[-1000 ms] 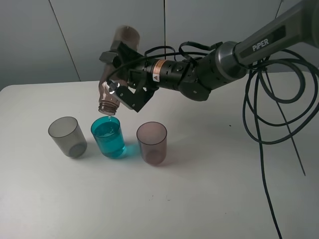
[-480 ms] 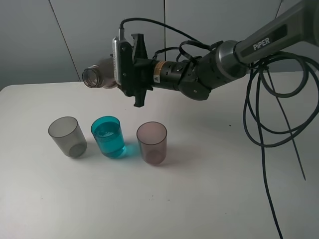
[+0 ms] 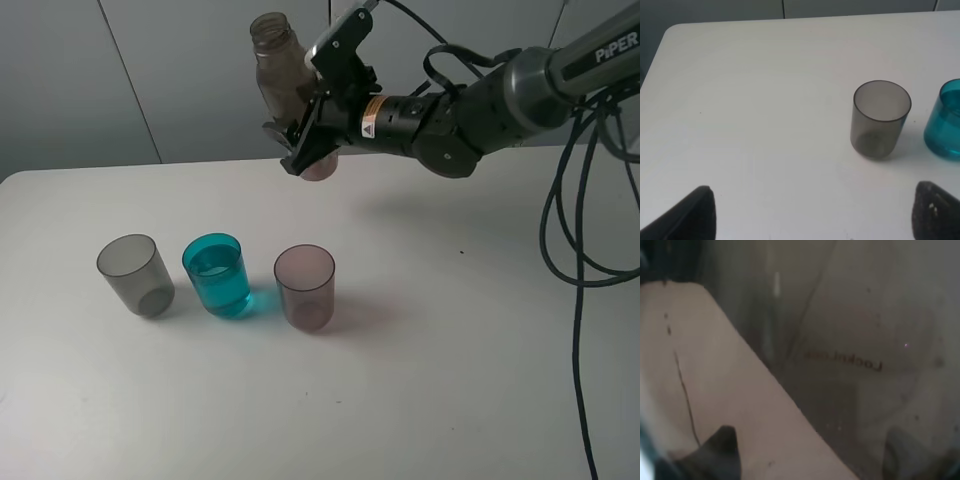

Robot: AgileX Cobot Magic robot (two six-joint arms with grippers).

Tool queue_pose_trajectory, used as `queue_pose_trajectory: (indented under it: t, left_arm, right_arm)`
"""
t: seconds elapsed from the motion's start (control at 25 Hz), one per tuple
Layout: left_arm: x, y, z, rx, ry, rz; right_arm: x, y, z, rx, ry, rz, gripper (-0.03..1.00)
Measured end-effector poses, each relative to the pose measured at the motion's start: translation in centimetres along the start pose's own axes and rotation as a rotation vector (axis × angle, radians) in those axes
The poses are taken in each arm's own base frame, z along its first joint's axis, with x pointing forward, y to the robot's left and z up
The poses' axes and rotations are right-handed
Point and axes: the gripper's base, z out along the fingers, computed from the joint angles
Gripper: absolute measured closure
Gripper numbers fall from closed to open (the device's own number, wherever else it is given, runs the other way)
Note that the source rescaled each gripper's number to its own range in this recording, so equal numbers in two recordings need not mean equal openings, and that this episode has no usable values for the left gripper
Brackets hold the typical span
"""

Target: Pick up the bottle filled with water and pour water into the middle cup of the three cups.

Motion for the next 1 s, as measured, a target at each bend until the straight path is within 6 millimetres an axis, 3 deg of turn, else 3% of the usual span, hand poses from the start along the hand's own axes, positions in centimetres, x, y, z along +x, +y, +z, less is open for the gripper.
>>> queue_pose_trajectory:
  t: [0.2, 0.52, 0.8, 1.0]
  left_arm:
    - [0.0, 0.0, 0.0, 0.0, 0.0, 0.0]
    - [0.0, 0.0, 0.0, 0.0, 0.0, 0.0]
    - [0.0, 0.0, 0.0, 0.0, 0.0, 0.0]
    - [0.0, 0.0, 0.0, 0.0, 0.0, 0.0]
  right_arm:
    - [2.8, -2.7, -2.2, 0.067, 0.038, 0.151, 0.95]
    - [5.9, -4.4, -4.5, 0.149, 0.111, 0.289, 0.95]
    - [7.6, -5.6, -4.7, 0.248, 0.104, 0.404, 0.95]
    - [9.4, -5.4, -4.3, 0.271, 0.13, 0.453, 0.95]
